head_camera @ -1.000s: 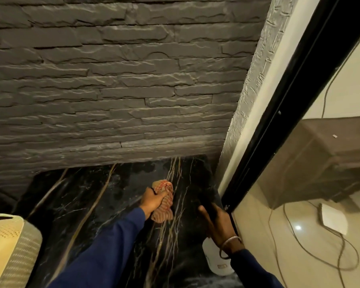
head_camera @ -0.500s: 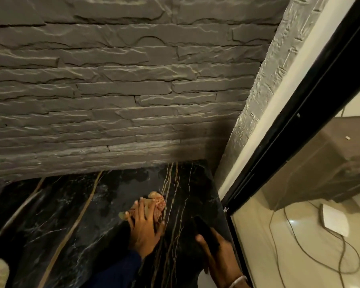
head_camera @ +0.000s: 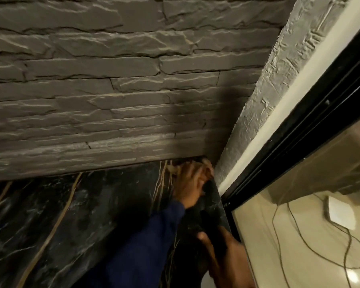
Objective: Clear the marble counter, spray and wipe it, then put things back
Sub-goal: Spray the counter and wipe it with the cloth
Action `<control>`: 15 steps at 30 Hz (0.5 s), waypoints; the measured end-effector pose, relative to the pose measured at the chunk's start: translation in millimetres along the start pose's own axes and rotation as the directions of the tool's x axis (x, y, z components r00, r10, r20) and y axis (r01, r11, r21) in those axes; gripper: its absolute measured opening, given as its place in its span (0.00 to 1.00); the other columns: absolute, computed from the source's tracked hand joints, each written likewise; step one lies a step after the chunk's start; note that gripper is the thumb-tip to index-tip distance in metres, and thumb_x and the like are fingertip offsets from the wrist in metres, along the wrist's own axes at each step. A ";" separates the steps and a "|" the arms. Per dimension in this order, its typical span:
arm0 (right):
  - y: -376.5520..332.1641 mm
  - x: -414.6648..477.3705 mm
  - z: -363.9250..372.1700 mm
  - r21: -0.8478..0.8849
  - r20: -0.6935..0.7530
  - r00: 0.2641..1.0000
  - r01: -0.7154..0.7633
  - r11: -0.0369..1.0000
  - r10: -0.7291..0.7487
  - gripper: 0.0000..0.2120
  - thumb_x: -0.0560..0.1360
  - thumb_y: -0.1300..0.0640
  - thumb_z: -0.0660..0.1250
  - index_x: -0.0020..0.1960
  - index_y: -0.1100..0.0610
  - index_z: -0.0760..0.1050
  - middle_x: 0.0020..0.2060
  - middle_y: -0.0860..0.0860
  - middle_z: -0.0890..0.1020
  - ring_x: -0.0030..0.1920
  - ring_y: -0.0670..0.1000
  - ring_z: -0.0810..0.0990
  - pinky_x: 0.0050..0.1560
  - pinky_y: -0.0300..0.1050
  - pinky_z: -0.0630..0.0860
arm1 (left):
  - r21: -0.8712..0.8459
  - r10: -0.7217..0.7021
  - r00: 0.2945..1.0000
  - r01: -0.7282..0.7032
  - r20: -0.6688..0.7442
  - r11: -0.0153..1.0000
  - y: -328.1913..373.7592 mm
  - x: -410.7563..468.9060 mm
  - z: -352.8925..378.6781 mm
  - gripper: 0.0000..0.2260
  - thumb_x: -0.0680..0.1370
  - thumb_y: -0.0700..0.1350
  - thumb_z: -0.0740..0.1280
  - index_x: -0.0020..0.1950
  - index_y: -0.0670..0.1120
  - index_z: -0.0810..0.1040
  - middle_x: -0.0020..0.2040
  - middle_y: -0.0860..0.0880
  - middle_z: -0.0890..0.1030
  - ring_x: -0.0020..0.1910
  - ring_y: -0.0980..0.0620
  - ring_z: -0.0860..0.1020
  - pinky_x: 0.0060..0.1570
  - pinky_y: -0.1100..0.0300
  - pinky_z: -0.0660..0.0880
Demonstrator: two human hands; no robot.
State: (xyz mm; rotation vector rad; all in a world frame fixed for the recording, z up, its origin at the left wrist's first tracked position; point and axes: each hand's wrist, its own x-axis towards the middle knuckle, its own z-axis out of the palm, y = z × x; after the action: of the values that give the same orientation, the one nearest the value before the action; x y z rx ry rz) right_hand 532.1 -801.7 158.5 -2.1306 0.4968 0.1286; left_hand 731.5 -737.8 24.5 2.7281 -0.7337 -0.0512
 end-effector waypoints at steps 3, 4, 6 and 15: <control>8.9 0.7 -10.2 -0.008 -0.141 0.990 0.006 1.000 -0.007 0.45 0.54 0.14 0.41 0.59 0.36 0.72 0.45 0.44 0.82 0.46 0.49 0.83 0.37 0.26 0.72 | -0.125 0.413 0.903 -0.399 0.122 0.909 58.1 -3.1 28.0 0.20 0.74 0.48 0.64 0.67 0.54 0.73 0.67 0.51 0.72 0.69 0.48 0.68 0.73 0.46 0.58; 11.3 0.1 -9.8 -0.027 -0.154 0.988 0.005 1.000 -0.010 0.49 0.54 0.14 0.40 0.60 0.39 0.74 0.46 0.45 0.83 0.46 0.50 0.84 0.38 0.29 0.72 | -0.096 0.477 0.868 -0.468 0.135 0.879 59.5 -7.1 31.9 0.21 0.73 0.47 0.64 0.66 0.53 0.74 0.65 0.50 0.72 0.68 0.48 0.68 0.74 0.47 0.57; 11.5 -1.7 -8.4 -0.069 -0.160 0.987 0.020 0.997 -0.031 0.54 0.55 0.14 0.39 0.62 0.46 0.77 0.48 0.48 0.84 0.47 0.52 0.83 0.38 0.30 0.72 | 0.058 0.483 0.873 -0.487 0.074 0.871 38.6 -12.4 29.0 0.23 0.73 0.42 0.64 0.68 0.53 0.72 0.66 0.49 0.72 0.68 0.47 0.69 0.73 0.49 0.59; -16.2 -19.9 15.1 0.039 0.017 1.000 -0.008 0.999 0.007 0.47 0.52 0.14 0.43 0.60 0.37 0.72 0.45 0.35 0.79 0.45 0.35 0.78 0.51 0.31 0.76 | -0.089 -0.619 0.729 0.624 -0.293 0.777 -141.7 -71.2 -24.6 0.29 0.72 0.37 0.69 0.72 0.42 0.67 0.70 0.38 0.68 0.72 0.36 0.63 0.64 0.35 0.69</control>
State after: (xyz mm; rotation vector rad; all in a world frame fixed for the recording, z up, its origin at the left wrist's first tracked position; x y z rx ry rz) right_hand 521.7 -775.4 167.7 -2.0878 0.4938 0.1394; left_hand 741.1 -579.4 0.8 2.7693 0.2960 0.2282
